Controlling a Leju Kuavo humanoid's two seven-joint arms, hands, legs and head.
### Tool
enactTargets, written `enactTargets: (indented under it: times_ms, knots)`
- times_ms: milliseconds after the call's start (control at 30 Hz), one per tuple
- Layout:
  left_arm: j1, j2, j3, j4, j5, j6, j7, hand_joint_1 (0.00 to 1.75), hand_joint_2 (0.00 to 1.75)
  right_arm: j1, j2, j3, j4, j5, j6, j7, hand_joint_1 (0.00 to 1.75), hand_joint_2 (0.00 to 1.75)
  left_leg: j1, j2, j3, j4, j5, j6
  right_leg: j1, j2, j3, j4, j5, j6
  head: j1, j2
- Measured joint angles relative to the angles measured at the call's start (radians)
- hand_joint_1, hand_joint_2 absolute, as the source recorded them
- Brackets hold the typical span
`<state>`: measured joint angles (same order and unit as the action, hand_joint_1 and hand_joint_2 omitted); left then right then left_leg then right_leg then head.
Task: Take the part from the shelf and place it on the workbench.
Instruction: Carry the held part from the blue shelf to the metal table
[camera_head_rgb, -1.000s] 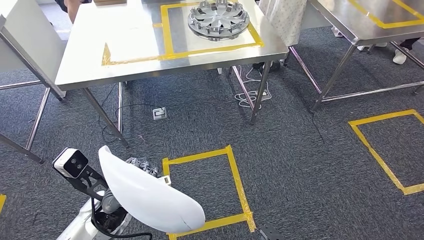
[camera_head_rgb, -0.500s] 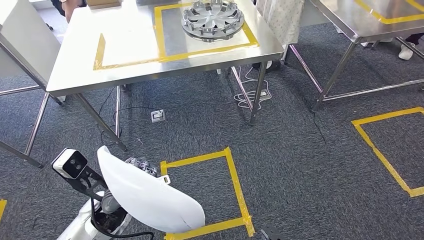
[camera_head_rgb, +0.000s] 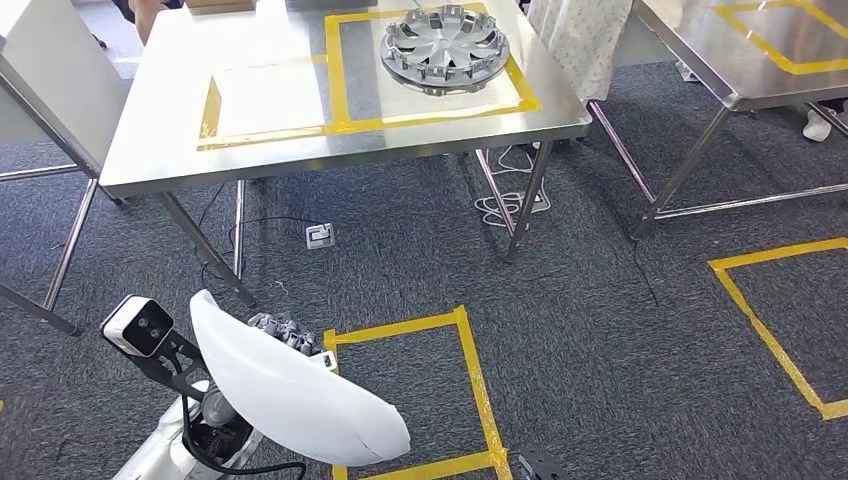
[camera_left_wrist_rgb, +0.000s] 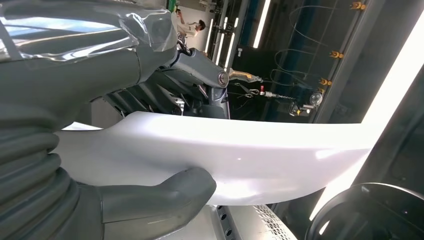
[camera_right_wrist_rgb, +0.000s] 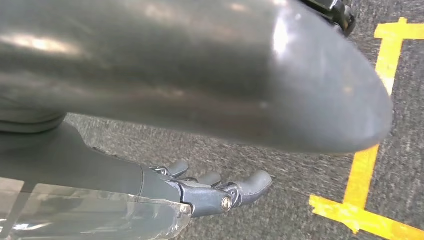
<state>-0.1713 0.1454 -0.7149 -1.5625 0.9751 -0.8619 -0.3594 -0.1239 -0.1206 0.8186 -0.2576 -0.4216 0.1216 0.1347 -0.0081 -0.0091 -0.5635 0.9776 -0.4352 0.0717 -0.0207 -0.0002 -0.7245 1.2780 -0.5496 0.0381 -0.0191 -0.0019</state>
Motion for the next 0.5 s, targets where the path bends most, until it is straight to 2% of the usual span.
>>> enactTargets:
  times_ms: [33, 67, 100, 133, 200, 300, 333, 367, 433, 467, 500]
  knots:
    - [0.0, 0.0, 0.0, 0.0, 0.0, 0.0, 0.0, 1.75, 1.75, 0.0, -0.001, 0.0, 0.0, 0.001, 0.0, 0.0, 0.0, 0.0, 0.001, -0.002, 0.009, 0.002, -0.008, -0.004, -0.002, 0.0, 0.015, -0.055, 0.038, 0.013, 0.0, 0.0]
    - [0.0, 0.0, 0.0, 0.0, 0.0, 0.0, 0.0, 1.75, 1.75, 0.0, -0.002, 0.0, 0.0, 0.002, 0.0, 0.0, 0.0, 0.0, 0.001, -0.003, 0.018, 0.006, -0.019, -0.009, -0.005, -0.001, 0.042, -0.133, 0.082, 0.023, 0.0, 0.0]
    - [0.0, 0.0, 0.0, 0.0, 0.0, 0.0, 0.0, 1.75, 1.75, -0.001, -0.002, 0.0, 0.0, 0.002, 0.0, 0.0, 0.0, 0.0, -0.001, -0.005, 0.022, 0.012, -0.03, -0.015, -0.006, -0.002, 0.07, -0.199, 0.115, 0.027, 0.001, 0.0]
    - [0.0, 0.0, 0.0, 0.0, 0.0, 0.0, 0.0, 1.75, 1.75, -0.002, -0.002, 0.0, 0.0, 0.002, 0.0, 0.0, 0.0, 0.0, -0.003, -0.005, 0.023, 0.017, -0.04, -0.02, -0.006, -0.002, 0.09, -0.243, 0.134, 0.022, 0.001, 0.0]
    - [0.0, 0.001, 0.0, 0.0, -0.001, 0.001, 0.0, 1.75, 1.75, -0.002, -0.002, 0.0, 0.0, 0.002, 0.0, 0.001, 0.0, 0.0, -0.006, -0.006, 0.022, 0.023, -0.054, -0.029, -0.002, 0.0, 0.102, -0.261, 0.133, 0.002, -0.001, 0.0]
    - [-0.001, 0.001, 0.002, -0.002, -0.001, 0.001, -0.001, 1.75, 1.75, -0.003, 0.0, 0.0, 0.0, 0.002, 0.0, 0.002, 0.0, 0.0, -0.001, -0.004, 0.016, 0.046, -0.075, -0.042, -0.009, 0.003, 0.11, -0.262, 0.122, -0.021, -0.003, 0.0]
    - [-0.001, 0.001, 0.002, -0.003, -0.001, 0.001, -0.002, 1.75, 1.75, -0.004, 0.0, 0.0, 0.0, 0.003, 0.0, 0.002, 0.0, 0.0, 0.002, -0.003, -0.002, 0.084, -0.093, -0.048, -0.013, 0.004, 0.116, -0.263, 0.119, -0.028, -0.004, 0.0]
    - [-0.001, 0.001, 0.002, -0.003, -0.001, 0.001, -0.002, 1.75, 1.75, -0.005, -0.001, 0.0, 0.0, 0.004, 0.0, 0.002, 0.0, 0.0, 0.006, -0.002, -0.035, 0.142, -0.116, -0.055, -0.012, 0.004, 0.12, -0.263, 0.114, -0.034, -0.005, 0.0]
    - [0.002, 0.003, 0.003, -0.003, -0.002, 0.001, -0.004, 1.75, 1.75, -0.006, -0.001, 0.0, 0.0, 0.007, 0.0, 0.002, 0.0, 0.0, 0.014, -0.001, -0.121, 0.279, -0.156, -0.065, -0.011, 0.005, 0.131, -0.263, 0.103, -0.04, -0.006, 0.0]
    - [0.004, 0.005, 0.003, -0.003, -0.003, 0.001, -0.005, 1.75, 1.75, -0.005, -0.001, 0.0, 0.0, 0.008, 0.0, 0.002, 0.0, 0.0, 0.017, 0.0, -0.154, 0.318, -0.154, -0.067, -0.01, 0.005, 0.138, -0.263, 0.097, -0.04, -0.006, 0.0]
    - [0.006, 0.006, 0.003, -0.003, -0.004, 0.002, -0.006, 1.75, 1.75, -0.005, -0.001, 0.0, 0.0, 0.009, 0.0, 0.003, 0.0, 0.0, 0.018, 0.001, -0.169, 0.319, -0.129, -0.067, -0.01, 0.007, 0.148, -0.263, 0.09, -0.039, -0.006, 0.0]
